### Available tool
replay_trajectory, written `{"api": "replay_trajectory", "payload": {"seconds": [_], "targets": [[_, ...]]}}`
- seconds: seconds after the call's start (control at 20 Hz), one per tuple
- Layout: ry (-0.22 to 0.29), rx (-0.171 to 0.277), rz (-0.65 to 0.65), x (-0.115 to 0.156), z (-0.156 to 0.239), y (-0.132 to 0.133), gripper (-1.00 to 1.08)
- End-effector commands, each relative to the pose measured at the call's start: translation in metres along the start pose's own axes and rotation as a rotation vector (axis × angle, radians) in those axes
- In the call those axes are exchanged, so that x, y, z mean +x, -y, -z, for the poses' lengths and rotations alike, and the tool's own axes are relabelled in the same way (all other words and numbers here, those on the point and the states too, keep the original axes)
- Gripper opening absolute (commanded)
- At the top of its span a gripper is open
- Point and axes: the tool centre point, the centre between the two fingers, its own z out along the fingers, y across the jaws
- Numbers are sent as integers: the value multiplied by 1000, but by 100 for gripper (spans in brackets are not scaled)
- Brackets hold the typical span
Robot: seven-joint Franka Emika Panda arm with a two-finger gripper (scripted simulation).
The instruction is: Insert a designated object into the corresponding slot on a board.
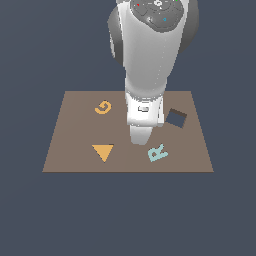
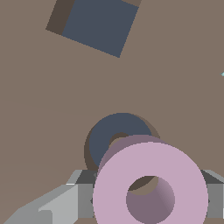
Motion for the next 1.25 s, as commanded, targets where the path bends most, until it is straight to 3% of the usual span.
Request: {"api": "replay_trajectory", "payload": {"seconds": [0.0,0.7,0.75,1.2], "targets": [[0,0,50,8,1,5,-100],[1,0,93,14,-9,11,-100],[1,0,93,14,-9,11,100],[1,0,93,14,-9,11,100]]}}
